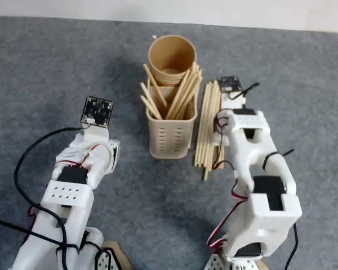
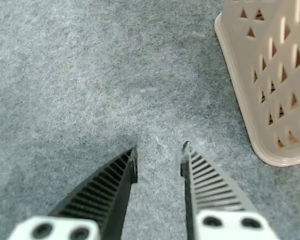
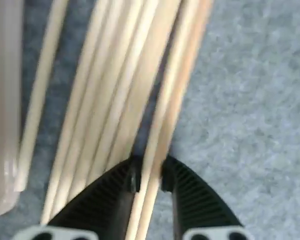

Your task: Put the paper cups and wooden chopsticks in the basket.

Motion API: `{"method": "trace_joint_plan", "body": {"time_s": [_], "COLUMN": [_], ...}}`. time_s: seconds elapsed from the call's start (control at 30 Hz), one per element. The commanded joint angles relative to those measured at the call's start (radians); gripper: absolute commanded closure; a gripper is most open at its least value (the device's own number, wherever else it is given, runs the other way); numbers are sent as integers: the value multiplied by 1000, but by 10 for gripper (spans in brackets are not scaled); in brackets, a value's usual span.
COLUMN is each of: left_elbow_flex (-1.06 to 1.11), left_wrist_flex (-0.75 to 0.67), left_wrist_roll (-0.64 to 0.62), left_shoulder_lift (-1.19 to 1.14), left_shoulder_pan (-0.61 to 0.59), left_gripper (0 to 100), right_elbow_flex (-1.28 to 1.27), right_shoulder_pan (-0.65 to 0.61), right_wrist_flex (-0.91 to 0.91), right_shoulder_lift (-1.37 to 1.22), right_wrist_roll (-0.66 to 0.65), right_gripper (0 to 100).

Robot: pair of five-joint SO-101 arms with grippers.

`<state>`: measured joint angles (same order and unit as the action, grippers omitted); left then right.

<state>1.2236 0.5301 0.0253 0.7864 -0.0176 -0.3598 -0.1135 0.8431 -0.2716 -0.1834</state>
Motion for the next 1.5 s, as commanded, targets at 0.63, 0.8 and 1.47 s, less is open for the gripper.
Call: {"method": "trace_joint_plan", "body": {"time_s": [0.63, 0.8, 1.47], "left_elbow_flex": [-4, -2, -2], "left_wrist_flex": [-15, -15, -15], "left_wrist_roll": [11, 11, 11], "left_shoulder_lift": [16, 16, 16], "left_shoulder_pan": [19, 19, 18], "left_gripper": [829, 829, 829], "right_elbow_flex": [-130, -133, -424], "right_shoulder_pan": [54, -131, -381], "right_wrist_flex": [-91, -259, -739], "right_shoulder_lift": [1053, 1254, 1035], "right_wrist_roll": [114, 114, 143], "right_gripper": [994, 994, 989]}}
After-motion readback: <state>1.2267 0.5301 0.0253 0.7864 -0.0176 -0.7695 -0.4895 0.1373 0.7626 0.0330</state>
